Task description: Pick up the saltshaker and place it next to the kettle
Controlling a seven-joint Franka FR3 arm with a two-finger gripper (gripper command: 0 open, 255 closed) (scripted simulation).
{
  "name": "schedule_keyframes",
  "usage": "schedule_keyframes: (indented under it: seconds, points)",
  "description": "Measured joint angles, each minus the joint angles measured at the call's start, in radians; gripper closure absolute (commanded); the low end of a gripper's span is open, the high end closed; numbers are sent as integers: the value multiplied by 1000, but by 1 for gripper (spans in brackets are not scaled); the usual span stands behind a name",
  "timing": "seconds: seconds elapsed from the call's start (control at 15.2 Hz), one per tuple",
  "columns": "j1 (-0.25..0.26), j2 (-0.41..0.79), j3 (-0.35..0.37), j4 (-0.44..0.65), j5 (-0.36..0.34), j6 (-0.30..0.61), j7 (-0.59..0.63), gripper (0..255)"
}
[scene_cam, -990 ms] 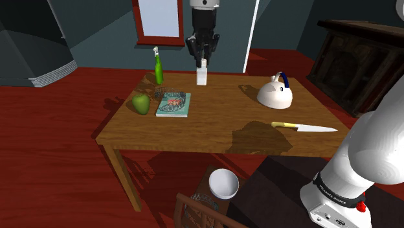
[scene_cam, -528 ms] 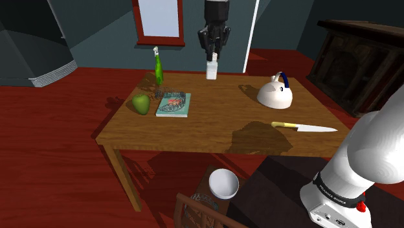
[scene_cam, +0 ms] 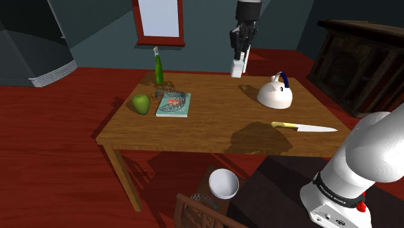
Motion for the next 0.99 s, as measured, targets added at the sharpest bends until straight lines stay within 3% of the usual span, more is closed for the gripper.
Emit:
schedule_keyframes:
  seconds: [0.33,0.99]
  points:
    - [-38,-92,-77,-92,-24,1,-109,255]
    - [-117,-214,-243,-170,-106,-34,-332,255]
